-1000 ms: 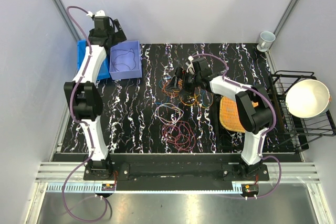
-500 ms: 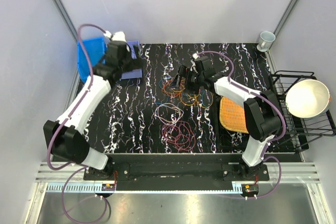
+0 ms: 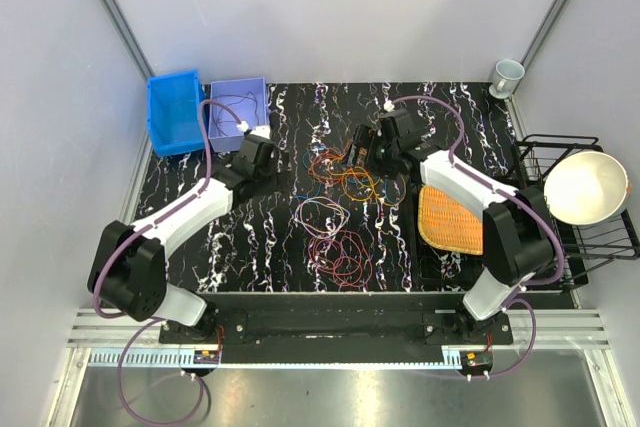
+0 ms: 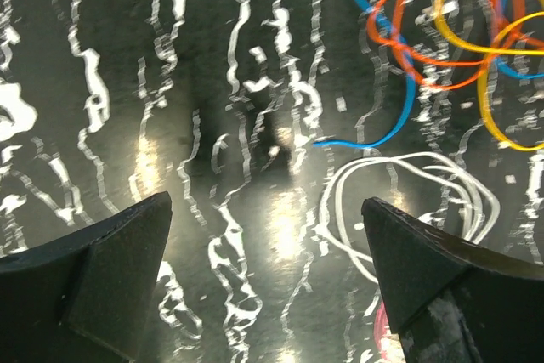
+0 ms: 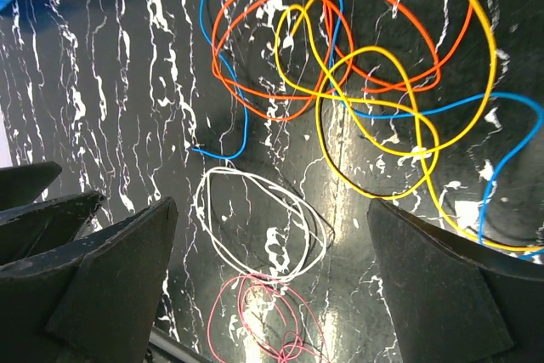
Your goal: Untangle the cables
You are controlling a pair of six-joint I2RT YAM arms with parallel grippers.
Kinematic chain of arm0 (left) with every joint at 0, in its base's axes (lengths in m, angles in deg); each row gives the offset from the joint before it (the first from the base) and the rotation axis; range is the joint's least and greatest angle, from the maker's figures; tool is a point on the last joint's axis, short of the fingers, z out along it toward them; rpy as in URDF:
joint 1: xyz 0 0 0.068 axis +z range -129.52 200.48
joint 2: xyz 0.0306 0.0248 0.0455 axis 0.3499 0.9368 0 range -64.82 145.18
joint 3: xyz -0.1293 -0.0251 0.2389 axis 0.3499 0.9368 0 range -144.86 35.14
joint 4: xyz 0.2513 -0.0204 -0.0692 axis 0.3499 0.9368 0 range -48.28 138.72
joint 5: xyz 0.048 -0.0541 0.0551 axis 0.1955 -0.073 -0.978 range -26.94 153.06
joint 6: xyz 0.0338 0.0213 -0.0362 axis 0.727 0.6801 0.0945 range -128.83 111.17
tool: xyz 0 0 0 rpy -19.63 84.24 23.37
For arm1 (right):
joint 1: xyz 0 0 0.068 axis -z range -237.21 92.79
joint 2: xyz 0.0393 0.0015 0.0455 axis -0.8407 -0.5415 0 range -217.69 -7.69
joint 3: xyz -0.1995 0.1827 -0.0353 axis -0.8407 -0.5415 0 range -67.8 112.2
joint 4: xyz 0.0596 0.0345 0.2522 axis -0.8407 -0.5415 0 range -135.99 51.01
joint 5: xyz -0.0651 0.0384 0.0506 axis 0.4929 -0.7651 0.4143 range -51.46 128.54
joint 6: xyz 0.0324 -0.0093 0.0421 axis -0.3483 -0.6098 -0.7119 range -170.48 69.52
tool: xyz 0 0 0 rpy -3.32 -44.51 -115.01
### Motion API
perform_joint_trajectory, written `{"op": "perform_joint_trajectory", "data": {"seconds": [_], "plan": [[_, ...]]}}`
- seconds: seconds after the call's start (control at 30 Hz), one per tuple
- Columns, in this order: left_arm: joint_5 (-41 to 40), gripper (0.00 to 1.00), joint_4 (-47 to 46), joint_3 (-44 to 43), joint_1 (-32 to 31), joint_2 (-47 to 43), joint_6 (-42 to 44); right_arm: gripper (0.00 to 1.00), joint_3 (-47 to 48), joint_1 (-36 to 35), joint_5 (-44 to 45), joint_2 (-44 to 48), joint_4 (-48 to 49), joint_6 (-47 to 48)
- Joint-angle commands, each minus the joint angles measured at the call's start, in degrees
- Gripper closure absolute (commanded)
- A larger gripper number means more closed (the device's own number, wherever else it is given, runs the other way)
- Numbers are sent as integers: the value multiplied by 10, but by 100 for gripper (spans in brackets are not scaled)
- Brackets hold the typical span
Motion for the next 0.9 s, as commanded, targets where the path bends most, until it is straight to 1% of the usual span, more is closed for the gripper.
{"op": "perform_joint_trajectory", "data": {"seconds": [0.0, 0.07, 0.13, 0.17, 0.2, 0.27, 0.33, 0.43, 0.47, 0.53, 0.6, 0.7, 0.87], "plan": [[-9, 1, -68, -14, -10, -9, -29, 0, 8, 3, 36, 30, -8, 26], [6, 1, -81, -22, -11, -15, -25, 0, 15, 4, 37, 24, -10, 23], [-10, 1, -102, 1, -10, -33, -31, 0, 24, 4, 39, 11, -12, 10], [-25, 1, -135, 15, -9, -40, -36, 0, 28, 3, 42, 7, -12, -6], [-15, 1, -151, 40, -4, -45, -38, 0, 31, 5, 43, 0, -12, -16], [20, 1, -169, 50, 3, -54, -29, 0, 31, 5, 45, 0, -11, -19], [40, 1, -164, 49, 2, -52, -21, 0, 24, 5, 62, 2, -8, -31], [16, 2, -150, 41, -15, -45, -25, 0, 22, 10, 45, 6, -1, -22], [6, 3, -128, 35, -21, -38, -27, 0, 23, 10, 38, 6, -3, -12], [-19, 9, -83, 8, -39, -15, -32, 0, 21, 13, 18, 5, -3, -5], [-18, 14, -67, -5, -57, 0, -36, 0, 22, 13, 5, 2, -4, 9], [-16, 18, -76, 1, -84, 21, -38, 0, 21, 13, -6, -3, -3, 9], [-23, 24, -80, 1, -101, 66, -45, 1, 27, 13, -31, -21, -3, 10]]}}
